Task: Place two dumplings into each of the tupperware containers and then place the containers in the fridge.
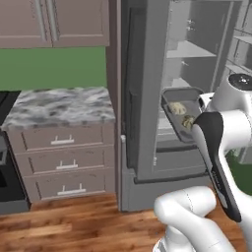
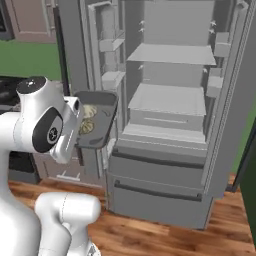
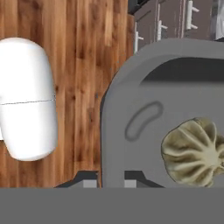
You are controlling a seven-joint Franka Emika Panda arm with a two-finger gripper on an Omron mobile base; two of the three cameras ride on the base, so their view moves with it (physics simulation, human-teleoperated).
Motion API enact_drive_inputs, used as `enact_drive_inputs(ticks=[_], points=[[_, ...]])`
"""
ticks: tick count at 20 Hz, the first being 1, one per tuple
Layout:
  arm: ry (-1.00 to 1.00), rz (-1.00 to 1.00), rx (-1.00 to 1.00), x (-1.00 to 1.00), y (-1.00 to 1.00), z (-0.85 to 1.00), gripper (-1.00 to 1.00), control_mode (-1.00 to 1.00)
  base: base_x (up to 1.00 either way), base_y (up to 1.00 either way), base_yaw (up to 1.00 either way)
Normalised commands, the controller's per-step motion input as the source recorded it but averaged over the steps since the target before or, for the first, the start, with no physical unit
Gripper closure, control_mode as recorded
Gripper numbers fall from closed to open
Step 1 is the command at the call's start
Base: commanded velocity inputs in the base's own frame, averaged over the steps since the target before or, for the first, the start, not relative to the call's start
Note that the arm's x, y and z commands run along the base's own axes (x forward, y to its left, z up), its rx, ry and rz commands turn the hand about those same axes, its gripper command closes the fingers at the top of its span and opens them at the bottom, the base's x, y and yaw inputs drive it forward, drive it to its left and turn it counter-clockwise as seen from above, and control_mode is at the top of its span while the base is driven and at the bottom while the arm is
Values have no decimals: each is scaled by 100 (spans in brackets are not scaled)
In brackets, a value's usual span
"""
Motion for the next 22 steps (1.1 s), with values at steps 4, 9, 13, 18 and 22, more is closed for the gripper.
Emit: enact_drive_inputs(ticks=[4, 9, 13, 18, 22], points=[[0, 0, 0, 0, 0, 0, 100, 100, 77, -61, -3], [0, 0, 0, 0, 0, 0, 100, 100, 37, -33, -31], [0, 0, 0, 0, 0, 0, 100, 100, 52, -51, -22], [0, 0, 0, 0, 0, 0, 100, 100, 7, -53, -7], [0, 0, 0, 0, 0, 0, 100, 100, 16, 3, 0]])
